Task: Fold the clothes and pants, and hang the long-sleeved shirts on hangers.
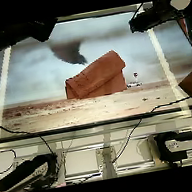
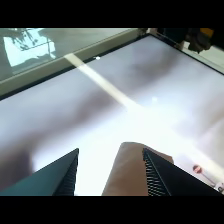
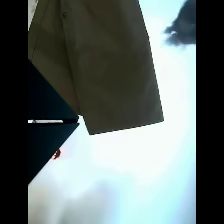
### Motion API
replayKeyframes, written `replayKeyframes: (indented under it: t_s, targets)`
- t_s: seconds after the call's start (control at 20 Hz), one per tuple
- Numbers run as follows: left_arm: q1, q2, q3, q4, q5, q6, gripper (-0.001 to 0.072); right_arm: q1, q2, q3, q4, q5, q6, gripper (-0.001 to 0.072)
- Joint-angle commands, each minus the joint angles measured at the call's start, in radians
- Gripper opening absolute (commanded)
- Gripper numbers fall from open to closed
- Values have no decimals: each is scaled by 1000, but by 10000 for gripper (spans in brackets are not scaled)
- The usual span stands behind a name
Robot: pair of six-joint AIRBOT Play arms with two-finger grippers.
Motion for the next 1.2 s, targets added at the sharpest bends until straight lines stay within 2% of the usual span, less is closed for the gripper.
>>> replayKeyframes:
  t_s: [0.0, 0.1, 0.15, 0.2, 0.25, 0.4, 0.5, 0.7, 0.85, 0.9, 0.95, 1.0, 1.05, 1.1, 1.15]
  targets:
    - [0, 0, 0, -17, -1, -55, 429, -1, 1, 0, 2, 59, -15, 7]
    - [0, 0, 0, -17, -1, -57, 428, 0, 2, 0, 13, 102, -15, 7]
    - [1, 3, 0, -16, -2, -57, 376, 0, 9, 0, 27, 102, -16, 7]
    - [7, 13, 0, 11, -24, -57, 163, 0, 21, 0, 31, 98, -16, 7]
    - [12, 29, 0, 54, -61, -58, 34, 0, 43, 0, 29, 94, -20, 7]
    - [56, 118, -5, 249, -201, -136, 26, -31, 165, -25, 28, 95, -53, 7]
    - [101, 204, -78, 332, -261, -178, 27, -77, 289, -121, 27, 90, -76, 7]
    - [172, 390, -376, 298, -247, -213, 27, -178, 608, -560, 30, 49, -121, 7]
    - [168, 462, -559, 297, -247, -230, 29, -206, 813, -934, 39, -97, -119, 7]
    - [167, 465, -609, 289, -249, -230, 39, -206, 845, -1027, 39, -131, -119, 7]
    - [167, 461, -650, 277, -251, -230, 133, -206, 861, -1110, 40, -168, -119, 7]
    - [167, 454, -694, 267, -249, -236, 382, -206, 859, -1168, 40, -196, -107, 9]
    - [167, 443, -733, 253, -242, -249, 508, -206, 849, -1220, 48, -229, -75, 65]
    - [167, 428, -770, 253, -230, -261, 502, -206, 836, -1260, 72, -263, -55, 195]
    - [167, 409, -809, 252, -203, -261, 502, -207, 820, -1295, 119, -307, -55, 229]
